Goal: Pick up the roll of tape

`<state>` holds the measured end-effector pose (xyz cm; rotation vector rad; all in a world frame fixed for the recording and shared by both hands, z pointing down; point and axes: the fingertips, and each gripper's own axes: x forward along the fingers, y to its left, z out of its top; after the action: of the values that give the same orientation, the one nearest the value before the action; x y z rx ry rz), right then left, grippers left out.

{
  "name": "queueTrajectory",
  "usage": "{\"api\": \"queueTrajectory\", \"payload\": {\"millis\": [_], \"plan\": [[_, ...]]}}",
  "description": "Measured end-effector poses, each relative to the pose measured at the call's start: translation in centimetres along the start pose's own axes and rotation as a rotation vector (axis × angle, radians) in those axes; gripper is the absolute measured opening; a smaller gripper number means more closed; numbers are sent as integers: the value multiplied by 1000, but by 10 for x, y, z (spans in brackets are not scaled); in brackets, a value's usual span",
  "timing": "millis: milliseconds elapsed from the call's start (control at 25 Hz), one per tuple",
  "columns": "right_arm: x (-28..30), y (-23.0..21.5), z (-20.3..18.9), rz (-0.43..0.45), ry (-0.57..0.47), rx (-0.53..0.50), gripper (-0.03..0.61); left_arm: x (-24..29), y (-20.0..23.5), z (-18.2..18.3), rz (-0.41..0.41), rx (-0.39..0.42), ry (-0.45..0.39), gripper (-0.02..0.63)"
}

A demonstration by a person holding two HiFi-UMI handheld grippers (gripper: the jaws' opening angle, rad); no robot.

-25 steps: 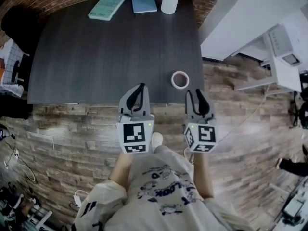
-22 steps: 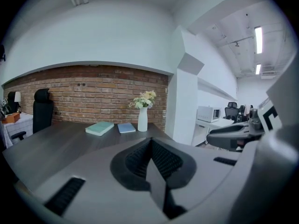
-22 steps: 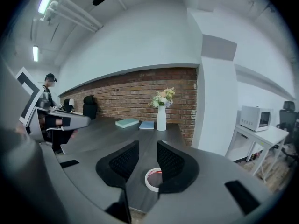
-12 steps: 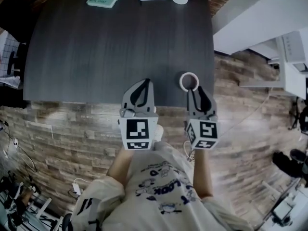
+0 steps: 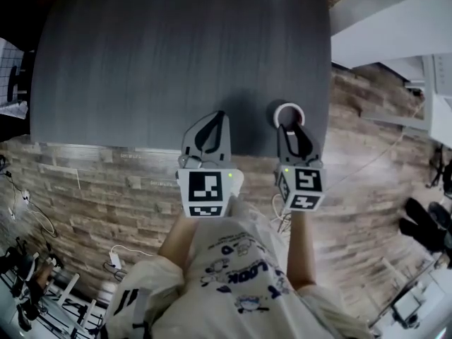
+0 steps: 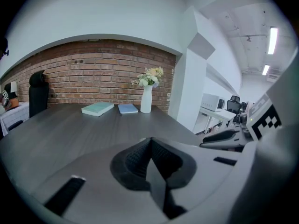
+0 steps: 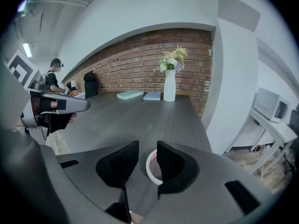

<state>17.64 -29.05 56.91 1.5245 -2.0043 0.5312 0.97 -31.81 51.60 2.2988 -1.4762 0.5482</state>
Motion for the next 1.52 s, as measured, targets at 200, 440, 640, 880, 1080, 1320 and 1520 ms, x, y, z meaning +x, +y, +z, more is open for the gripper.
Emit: {"api": "queueTrajectory", "payload": {"millis": [200,440,640,880,1080,1320,1520], "plan": [[15,-1,-12,15,64,-32,101,10,2,-11,4,-15,35,2],[32,1,-22,41,152,-51,101,20,2,-24,12,-28,75,2],[44,7,-41,64,263,-64,101,23,6,-34,22,-37,94,2],[54,7,-57,80,371,-95,101,26,9,-43,30,-48,113,2],[56,7,-63,78,423,-81,71,24,12,-47,33,-50,125,2],[58,10,-62,89,430,-93,42,23,18,-48,39,-53,131,2],[54,7,-56,110,398,-57,37,23,13,-43,32,-57,125,2]]}}
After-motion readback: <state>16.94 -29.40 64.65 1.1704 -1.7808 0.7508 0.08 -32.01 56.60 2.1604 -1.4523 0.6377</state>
